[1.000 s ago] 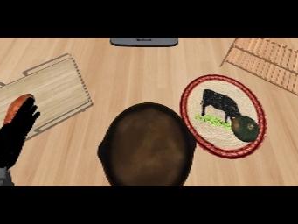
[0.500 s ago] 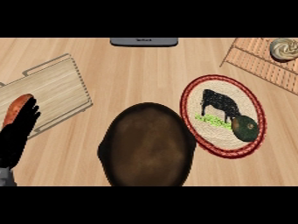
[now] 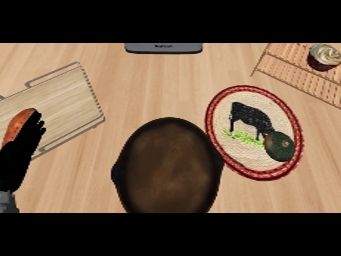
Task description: Pick the cupcake from the placemat and place it in the tiered shelf
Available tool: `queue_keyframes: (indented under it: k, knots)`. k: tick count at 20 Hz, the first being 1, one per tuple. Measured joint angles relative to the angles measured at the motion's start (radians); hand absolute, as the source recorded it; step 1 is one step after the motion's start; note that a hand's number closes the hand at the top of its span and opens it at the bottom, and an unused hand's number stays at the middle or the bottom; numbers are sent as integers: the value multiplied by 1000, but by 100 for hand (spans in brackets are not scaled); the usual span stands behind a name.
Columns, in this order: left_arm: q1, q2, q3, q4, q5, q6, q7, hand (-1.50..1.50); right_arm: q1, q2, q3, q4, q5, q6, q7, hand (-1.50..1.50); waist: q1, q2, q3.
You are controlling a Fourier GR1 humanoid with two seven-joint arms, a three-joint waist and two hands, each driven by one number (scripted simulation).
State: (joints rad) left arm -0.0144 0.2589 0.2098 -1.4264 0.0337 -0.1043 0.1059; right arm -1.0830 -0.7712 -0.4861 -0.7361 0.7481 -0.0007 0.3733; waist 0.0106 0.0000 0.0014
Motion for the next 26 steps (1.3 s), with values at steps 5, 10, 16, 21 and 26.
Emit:
queue_keyframes:
  k: [5, 10, 16, 21, 26]
  knots:
    - [10, 3, 10, -6, 4, -2, 9, 0, 11, -24, -84, -45, -112, 39, 5, -150, -9, -3, 0]
    - [28, 12, 23, 0, 6, -13, -13, 0, 36, -73, -160, -164, -219, 100, 44, -150, -22, -8, 1]
    - [30, 14, 35, 5, 6, -10, -15, 0, 101, -216, -271, -304, -325, 228, 151, -150, -36, -11, 0]
    - [47, -4, 30, -16, -4, 9, -12, 0, 222, -367, -419, -349, -401, 381, 215, -150, -50, -14, 0]
    - [63, -3, 42, -25, -7, 21, -8, 0, 353, -517, -619, -334, -484, 591, 237, -150, -70, -17, 1]
